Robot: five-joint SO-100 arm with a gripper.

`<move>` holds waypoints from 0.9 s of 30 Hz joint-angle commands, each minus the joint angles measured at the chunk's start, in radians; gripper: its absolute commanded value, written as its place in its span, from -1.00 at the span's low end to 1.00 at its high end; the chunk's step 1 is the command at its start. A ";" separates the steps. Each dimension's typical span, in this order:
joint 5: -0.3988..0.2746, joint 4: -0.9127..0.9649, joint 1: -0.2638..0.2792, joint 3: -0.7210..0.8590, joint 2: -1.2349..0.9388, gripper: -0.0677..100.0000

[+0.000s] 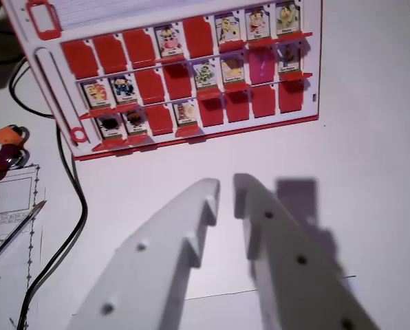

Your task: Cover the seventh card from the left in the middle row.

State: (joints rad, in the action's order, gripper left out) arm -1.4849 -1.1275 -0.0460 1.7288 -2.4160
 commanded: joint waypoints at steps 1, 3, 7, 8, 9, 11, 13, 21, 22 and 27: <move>-0.008 0.028 0.023 0.017 -0.098 -0.95; -0.005 0.028 0.032 0.046 -0.129 -0.96; -0.003 0.028 0.035 0.101 -0.183 -0.96; -0.008 0.028 0.035 0.110 -0.190 -0.96; -0.011 0.028 0.034 0.117 -0.196 -0.96; -0.012 0.031 0.032 0.123 -0.202 -0.96; -0.011 0.035 0.037 0.127 -0.212 -0.96; 0.020 0.063 0.072 0.152 -0.247 -0.96; 0.023 0.063 0.074 0.153 -0.245 -0.96; 0.038 0.067 0.095 0.158 -0.239 -0.96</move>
State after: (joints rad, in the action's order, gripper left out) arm -1.4542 -1.0922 0.0383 1.8991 -2.6461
